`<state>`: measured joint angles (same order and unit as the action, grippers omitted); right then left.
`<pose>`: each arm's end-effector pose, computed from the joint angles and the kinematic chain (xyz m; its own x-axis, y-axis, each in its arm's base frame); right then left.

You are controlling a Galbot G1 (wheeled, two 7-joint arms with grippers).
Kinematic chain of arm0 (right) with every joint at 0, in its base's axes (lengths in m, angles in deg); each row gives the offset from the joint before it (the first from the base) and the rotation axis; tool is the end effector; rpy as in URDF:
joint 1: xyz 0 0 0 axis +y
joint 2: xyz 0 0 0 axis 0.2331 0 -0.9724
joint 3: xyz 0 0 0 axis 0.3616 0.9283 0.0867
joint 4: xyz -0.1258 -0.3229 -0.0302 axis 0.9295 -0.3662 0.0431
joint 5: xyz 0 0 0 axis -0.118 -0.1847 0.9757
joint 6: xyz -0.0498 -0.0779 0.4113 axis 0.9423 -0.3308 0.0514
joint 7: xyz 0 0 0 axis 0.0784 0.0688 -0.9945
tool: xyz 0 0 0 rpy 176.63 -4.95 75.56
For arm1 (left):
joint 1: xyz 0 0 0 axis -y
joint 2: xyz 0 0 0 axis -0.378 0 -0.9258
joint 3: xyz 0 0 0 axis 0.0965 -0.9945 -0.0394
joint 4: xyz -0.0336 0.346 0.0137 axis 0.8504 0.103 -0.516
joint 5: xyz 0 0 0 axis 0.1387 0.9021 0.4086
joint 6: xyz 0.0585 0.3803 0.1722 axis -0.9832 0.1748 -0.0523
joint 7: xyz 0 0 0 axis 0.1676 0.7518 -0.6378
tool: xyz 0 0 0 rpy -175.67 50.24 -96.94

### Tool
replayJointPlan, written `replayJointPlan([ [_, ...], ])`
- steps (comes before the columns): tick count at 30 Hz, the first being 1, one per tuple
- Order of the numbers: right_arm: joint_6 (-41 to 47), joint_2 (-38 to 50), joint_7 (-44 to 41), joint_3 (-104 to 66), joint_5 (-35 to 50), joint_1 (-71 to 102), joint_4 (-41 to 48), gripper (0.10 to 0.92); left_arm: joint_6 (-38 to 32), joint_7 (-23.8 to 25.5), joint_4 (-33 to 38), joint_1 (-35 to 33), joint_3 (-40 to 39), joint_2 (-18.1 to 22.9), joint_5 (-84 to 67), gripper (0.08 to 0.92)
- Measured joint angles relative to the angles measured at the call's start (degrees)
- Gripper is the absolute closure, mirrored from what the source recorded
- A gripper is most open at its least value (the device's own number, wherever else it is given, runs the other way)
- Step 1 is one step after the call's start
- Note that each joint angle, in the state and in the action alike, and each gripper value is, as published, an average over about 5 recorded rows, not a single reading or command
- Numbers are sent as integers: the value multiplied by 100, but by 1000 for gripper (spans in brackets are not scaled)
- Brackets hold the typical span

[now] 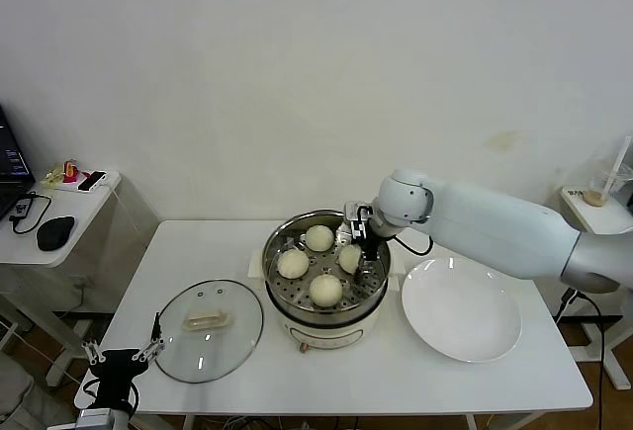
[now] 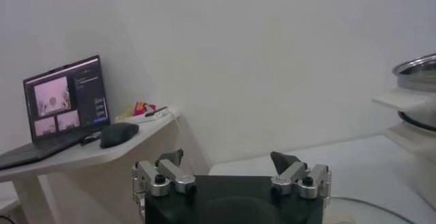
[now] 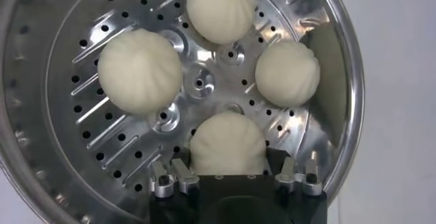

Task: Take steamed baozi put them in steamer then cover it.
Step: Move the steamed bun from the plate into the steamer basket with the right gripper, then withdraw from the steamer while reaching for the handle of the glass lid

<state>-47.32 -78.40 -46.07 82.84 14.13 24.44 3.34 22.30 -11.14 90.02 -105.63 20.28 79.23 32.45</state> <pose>0.5694 0.1100 -0.1316 -0.2597 -0.2382 0.9359 -0.9596 -0.0454 -0.2778 0.2105 0.1183 -0.3353 -0.9767 -0.2070 0.0565 -0.1844 0.9442 0.2728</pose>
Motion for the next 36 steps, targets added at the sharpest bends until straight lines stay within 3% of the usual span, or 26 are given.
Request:
replayJointPlan([
  [3, -17, 34, -50, -61, -11, -25, -37, 214, -6, 0, 0, -3, 2, 3, 0, 177],
  [14, -198, 417, -32, -597, 140, -113, -434, 203, -22, 1, 53, 50, -44, -11, -54, 177],
  [26, -1093, 1321, 2428, -2615, 559, 1882, -1680, 203, -345, 74, 39, 123, -141, 63, -231, 177],
  [36, -2849, 757, 3692, -6081, -20, 5581, -2265, 203, -647, 103, -153, 224, -350, 204, -147, 177],
])
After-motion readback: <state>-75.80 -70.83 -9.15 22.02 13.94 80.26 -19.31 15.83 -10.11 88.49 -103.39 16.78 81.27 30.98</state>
